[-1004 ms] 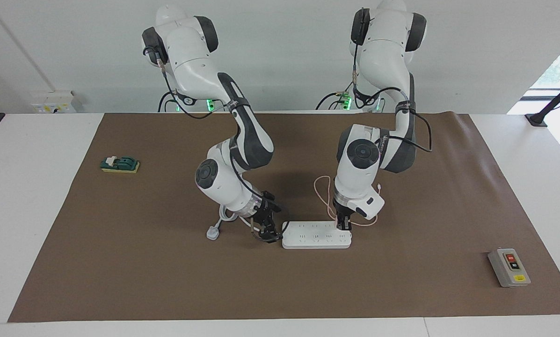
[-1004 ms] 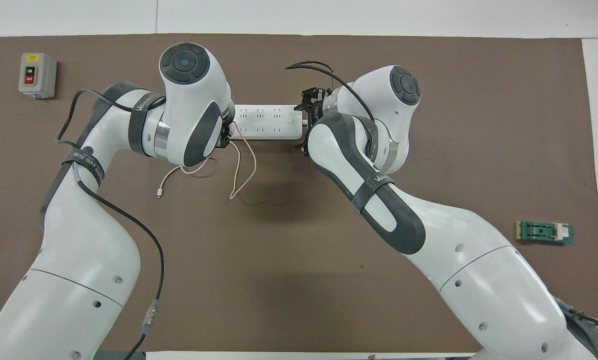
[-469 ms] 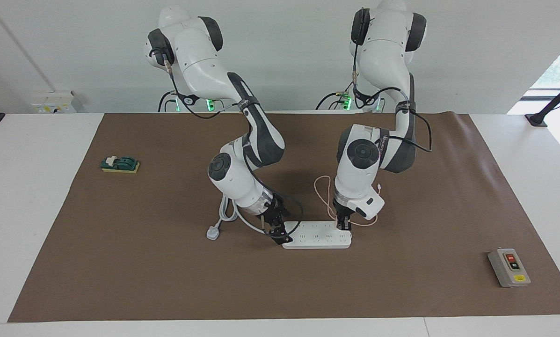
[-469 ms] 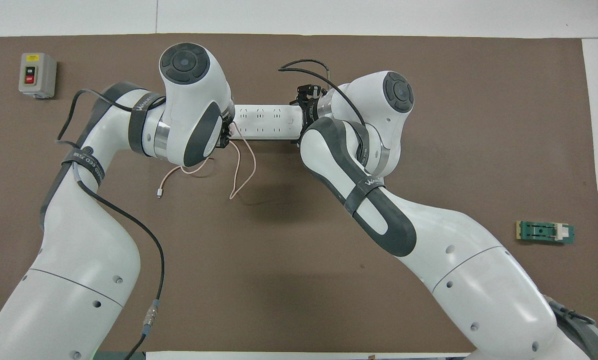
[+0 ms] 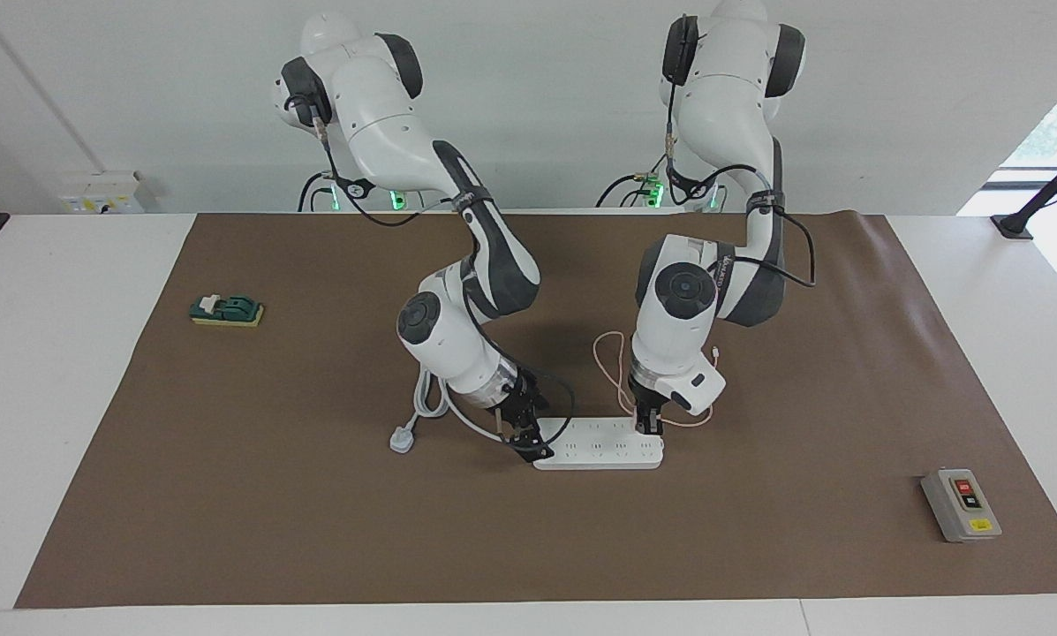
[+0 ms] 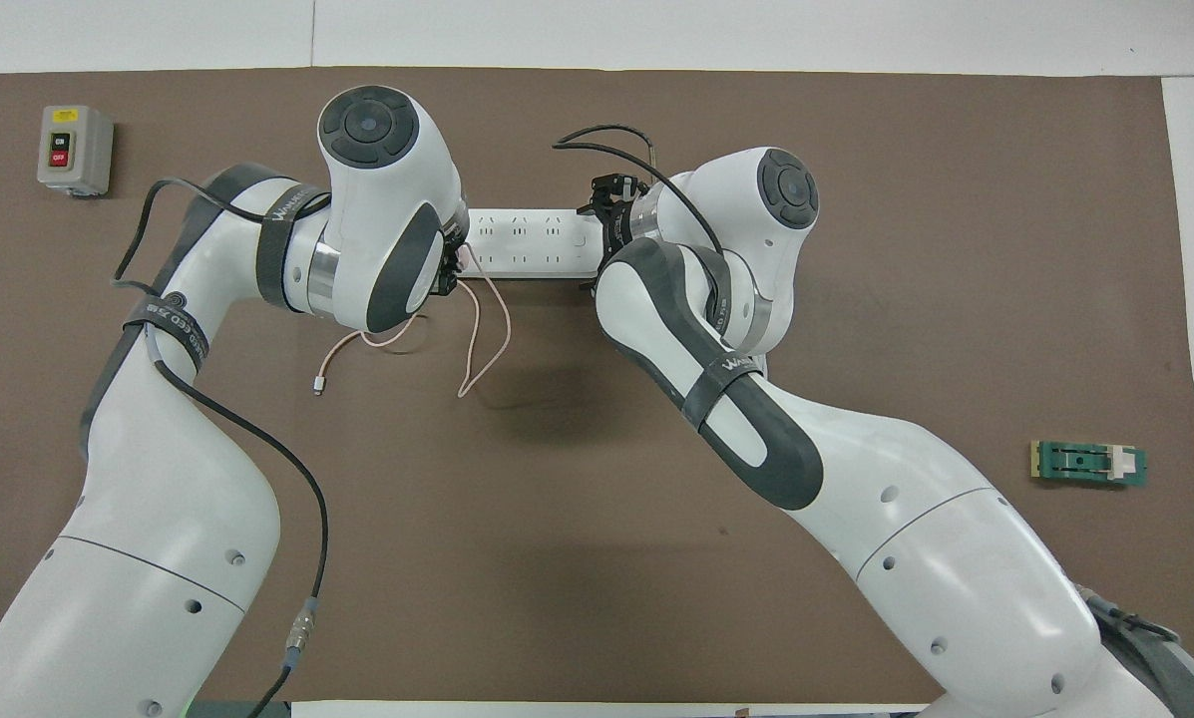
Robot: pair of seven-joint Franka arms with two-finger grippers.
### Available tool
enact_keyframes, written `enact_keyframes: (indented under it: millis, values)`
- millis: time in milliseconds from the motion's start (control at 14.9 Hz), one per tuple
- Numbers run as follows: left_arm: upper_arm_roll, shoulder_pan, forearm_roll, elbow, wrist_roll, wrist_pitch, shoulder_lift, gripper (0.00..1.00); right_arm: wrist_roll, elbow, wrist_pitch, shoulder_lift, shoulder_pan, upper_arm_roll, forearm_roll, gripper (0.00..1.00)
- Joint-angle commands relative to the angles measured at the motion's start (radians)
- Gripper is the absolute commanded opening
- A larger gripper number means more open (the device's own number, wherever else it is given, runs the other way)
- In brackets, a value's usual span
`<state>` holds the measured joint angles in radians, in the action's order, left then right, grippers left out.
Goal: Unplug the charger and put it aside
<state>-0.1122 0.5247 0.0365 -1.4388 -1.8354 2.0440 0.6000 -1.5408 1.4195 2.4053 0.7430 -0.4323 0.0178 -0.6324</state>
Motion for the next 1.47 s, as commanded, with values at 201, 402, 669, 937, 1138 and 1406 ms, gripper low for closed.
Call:
enact_keyframes:
  millis: [201, 402, 669, 937, 1138, 1406]
  values:
    - [-0.017, 0.003, 0.0, -0.078, 0.035, -0.01, -0.049, 0.0, 0.054, 0.006, 0.037, 0.01, 0.001, 0.002, -0.019, 1.0]
    - [-0.017, 0.003, 0.002, -0.078, 0.035, -0.011, -0.051, 0.0, 0.079, 0.001, 0.025, 0.015, 0.009, 0.002, -0.013, 1.0]
    - [-0.017, 0.003, 0.0, -0.086, 0.035, -0.011, -0.052, 0.0, 0.077, -0.068, -0.006, 0.068, 0.013, 0.002, -0.009, 1.0]
    - [-0.017, 0.003, 0.0, -0.094, 0.035, -0.01, -0.052, 0.0, 0.077, -0.109, -0.034, 0.085, 0.02, 0.002, -0.013, 1.0]
    - [-0.017, 0.005, 0.0, -0.095, 0.036, -0.01, -0.057, 0.0, 0.076, -0.109, -0.028, 0.088, 0.02, 0.002, -0.018, 1.0]
    - [-0.017, 0.005, 0.0, -0.092, 0.045, -0.016, -0.057, 0.0, 0.074, -0.109, -0.026, 0.093, 0.023, 0.002, -0.055, 0.64]
